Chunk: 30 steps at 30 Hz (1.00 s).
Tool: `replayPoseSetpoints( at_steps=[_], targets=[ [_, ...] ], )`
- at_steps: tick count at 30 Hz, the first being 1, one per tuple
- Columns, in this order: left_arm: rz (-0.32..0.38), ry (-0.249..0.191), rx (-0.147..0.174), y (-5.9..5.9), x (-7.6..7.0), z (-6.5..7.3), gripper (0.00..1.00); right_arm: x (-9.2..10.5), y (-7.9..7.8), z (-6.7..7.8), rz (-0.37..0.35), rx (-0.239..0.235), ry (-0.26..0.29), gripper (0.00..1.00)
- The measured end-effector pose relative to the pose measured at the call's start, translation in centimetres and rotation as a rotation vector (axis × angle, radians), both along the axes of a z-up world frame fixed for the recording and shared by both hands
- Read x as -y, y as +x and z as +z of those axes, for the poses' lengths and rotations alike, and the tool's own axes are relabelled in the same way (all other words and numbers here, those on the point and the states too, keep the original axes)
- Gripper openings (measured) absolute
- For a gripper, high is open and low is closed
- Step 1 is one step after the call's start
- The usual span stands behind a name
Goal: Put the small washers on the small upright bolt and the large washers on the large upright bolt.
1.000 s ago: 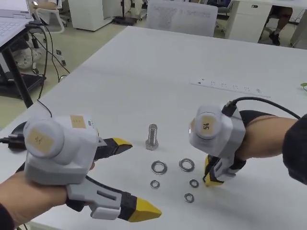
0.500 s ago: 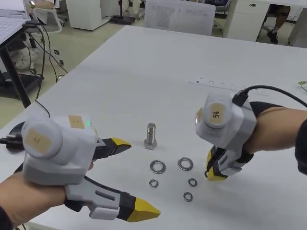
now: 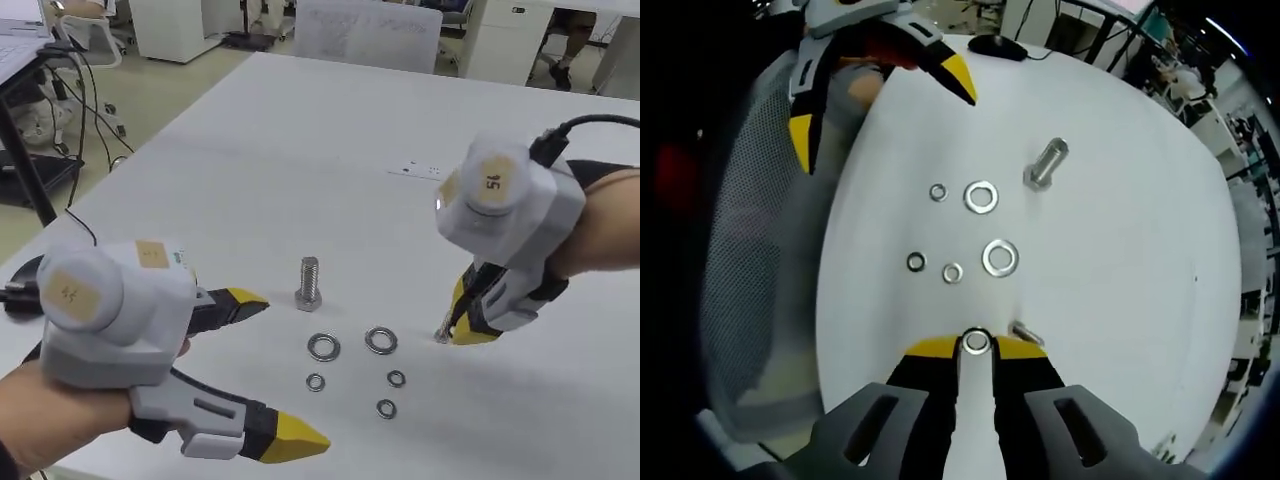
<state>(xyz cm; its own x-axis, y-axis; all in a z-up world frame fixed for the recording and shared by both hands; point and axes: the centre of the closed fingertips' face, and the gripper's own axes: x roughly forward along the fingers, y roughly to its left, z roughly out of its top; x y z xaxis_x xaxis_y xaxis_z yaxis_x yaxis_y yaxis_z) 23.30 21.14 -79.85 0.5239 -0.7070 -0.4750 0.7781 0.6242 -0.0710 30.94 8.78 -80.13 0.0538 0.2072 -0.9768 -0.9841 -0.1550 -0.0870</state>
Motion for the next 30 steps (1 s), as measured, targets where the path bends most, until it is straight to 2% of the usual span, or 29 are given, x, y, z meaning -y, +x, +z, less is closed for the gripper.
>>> replayPoseSetpoints(
  at_steps=[9, 11, 19, 30],
  targets=[
    [0.002, 0.001, -0.001, 0.2, 0.0, 0.0, 0.9, 0.8, 1.9, 2.1, -0.019, 0.047, 0.016, 0.13],
    [0.004, 0.001, -0.001, 0.2, 0.0, -0.1, 0.9, 0.7, 2.6, 2.1, -0.021, 0.053, 0.021, 0.13],
    [0.01, -0.001, -0.003, 0.4, 0.0, -0.1, 0.9, 0.3, 3.8, 1.4, -0.007, 0.063, 0.009, 0.13],
    [0.009, -0.01, 0.0, 0.4, 0.1, 0.1, 0.9, 0.1, 4.2, -0.1, 0.009, 0.04, -0.017, 0.13]
  ],
)
